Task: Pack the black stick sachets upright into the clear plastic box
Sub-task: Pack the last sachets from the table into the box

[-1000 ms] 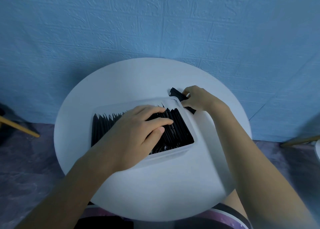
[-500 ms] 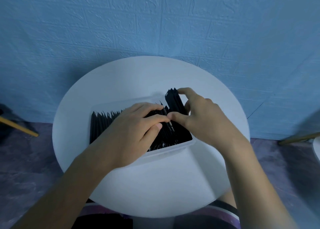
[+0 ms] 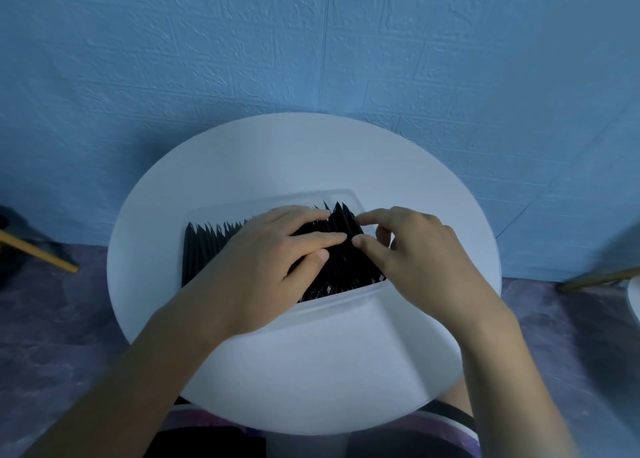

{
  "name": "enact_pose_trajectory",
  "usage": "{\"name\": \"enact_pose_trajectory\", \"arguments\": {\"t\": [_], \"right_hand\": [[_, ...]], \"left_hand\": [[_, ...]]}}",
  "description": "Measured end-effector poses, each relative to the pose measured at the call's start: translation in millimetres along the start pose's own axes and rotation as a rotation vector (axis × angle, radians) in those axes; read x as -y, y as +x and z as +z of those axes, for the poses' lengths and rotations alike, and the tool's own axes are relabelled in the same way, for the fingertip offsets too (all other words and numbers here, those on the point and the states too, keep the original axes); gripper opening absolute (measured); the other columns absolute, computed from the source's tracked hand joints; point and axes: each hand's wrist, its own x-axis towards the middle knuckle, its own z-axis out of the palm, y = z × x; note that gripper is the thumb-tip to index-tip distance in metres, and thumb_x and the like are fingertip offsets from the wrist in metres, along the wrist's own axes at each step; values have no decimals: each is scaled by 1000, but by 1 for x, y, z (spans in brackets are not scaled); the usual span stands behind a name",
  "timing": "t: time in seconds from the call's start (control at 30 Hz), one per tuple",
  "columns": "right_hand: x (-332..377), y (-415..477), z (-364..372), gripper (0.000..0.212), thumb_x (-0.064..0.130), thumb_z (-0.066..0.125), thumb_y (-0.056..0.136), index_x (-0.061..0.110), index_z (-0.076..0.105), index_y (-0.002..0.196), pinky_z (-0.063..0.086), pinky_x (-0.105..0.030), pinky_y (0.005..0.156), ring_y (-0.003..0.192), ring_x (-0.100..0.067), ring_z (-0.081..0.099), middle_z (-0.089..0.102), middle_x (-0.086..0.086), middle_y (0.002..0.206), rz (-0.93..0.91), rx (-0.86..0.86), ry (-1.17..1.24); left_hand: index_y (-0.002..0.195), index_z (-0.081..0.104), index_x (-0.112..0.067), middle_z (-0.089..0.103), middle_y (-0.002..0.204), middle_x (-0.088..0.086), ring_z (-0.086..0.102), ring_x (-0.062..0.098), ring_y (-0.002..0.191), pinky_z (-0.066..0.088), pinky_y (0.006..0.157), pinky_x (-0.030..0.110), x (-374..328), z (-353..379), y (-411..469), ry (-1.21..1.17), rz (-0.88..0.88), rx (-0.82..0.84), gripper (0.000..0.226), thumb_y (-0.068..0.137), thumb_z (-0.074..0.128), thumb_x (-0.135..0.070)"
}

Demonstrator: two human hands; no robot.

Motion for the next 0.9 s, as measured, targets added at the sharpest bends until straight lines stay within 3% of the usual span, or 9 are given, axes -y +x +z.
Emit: {"name": "enact_pose_trajectory", "arguments": {"t": [0.17,0.33,0.6,0.73,0.83,0.9], "right_hand": [[-8,-1,5,28,42,57,98,36,63,126,36,-29,75,78,-1,52,55,12,89,22,-19,51],[-13,-2,11,29,42,57,99,37,61,127,37,-27,74,79,-1,53,52,14,90,22,-44,48],[-10,0,27,29,49,63,94,38,64,121,32,-7,70,83,3,51,49,14,96,57,-118,187],[-13,-2,29,27,51,64,92,38,67,115,33,-7,68,77,5,51,49,15,100,76,-128,220],[-15,-4,31,26,52,64,91,39,67,113,35,-8,69,83,1,54,50,16,103,88,-134,241],[-16,-6,31,24,53,63,91,37,67,109,37,-8,71,85,0,55,52,17,104,77,-132,239]], "left_hand": [[140,57,-45,44,153,-22,28,4,148,22,120,29,1,1,0,2,-8,19,48,100,31,-50],[143,54,-43,41,156,-20,27,2,148,15,124,28,-1,-1,2,-15,-8,59,52,99,28,-53],[154,41,-33,29,165,-10,21,12,153,12,125,33,-5,0,10,85,18,144,64,99,15,-55],[154,39,-37,22,166,-12,15,5,154,-2,120,16,-5,-1,9,65,26,173,67,97,11,-58],[149,45,-41,27,163,-18,18,-1,150,3,116,9,-3,-6,10,6,-18,131,58,98,22,-57],[147,49,-41,31,162,-18,24,1,149,12,113,13,-2,-7,12,-6,-74,76,53,98,31,-53]]}}
